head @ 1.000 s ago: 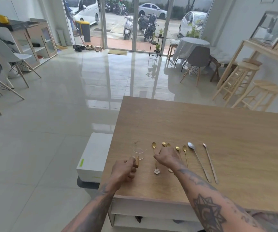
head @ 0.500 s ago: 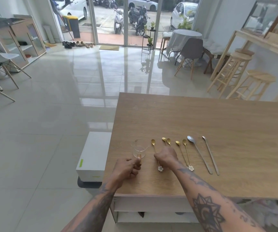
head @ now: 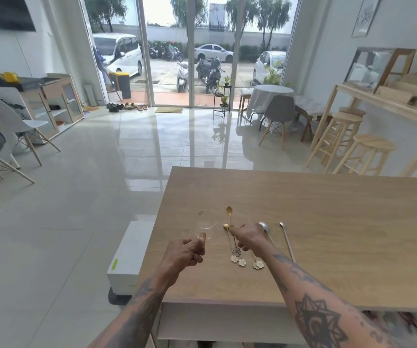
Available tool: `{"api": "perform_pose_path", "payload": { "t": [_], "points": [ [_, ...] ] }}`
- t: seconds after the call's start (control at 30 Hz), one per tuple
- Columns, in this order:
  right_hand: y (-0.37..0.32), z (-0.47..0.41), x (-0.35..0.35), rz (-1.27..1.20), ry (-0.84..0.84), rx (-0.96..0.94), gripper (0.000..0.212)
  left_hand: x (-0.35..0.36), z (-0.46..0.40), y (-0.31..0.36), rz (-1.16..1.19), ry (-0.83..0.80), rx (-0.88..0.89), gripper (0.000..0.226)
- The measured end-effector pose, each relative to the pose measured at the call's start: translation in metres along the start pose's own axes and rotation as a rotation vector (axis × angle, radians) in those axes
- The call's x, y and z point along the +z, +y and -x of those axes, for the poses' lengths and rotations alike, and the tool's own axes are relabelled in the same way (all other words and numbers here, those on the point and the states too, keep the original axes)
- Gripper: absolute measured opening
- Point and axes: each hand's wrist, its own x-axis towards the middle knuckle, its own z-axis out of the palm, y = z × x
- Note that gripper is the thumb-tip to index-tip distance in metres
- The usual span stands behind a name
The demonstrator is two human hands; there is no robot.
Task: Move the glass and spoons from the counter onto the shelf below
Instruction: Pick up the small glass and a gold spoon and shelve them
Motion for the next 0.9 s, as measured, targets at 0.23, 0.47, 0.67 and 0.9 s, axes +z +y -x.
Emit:
{"api": "perform_pose_path", "payload": {
  "t": [0.23, 0.47, 0.67, 0.9],
  "points": [
    [0.025, 0.029, -0.047, -0.075, -0.013, -0.081, 0.029, 0.040, 0.040, 0.003, 0.033, 0.062, 0.060, 0.026],
    [0.061, 0.064, -0.064, -0.037, -0.050, -0.124, 0.017, 0.075, 0.094, -0.030, 0.067, 0.133, 0.036, 0.030],
    [0.089, 0.094, -0.052, -0.067, -0.139, -0.123, 0.019, 0.073, 0.138, -0.054, 0.138, 0.186, 0.004, 0.030],
    [0.120, 0.133, -0.008, 0.043, -0.239, -0.138, 0.022, 0.048, 0.178, -0.092, 0.091, 0.286, 0.014, 0.022]
  ]
}}
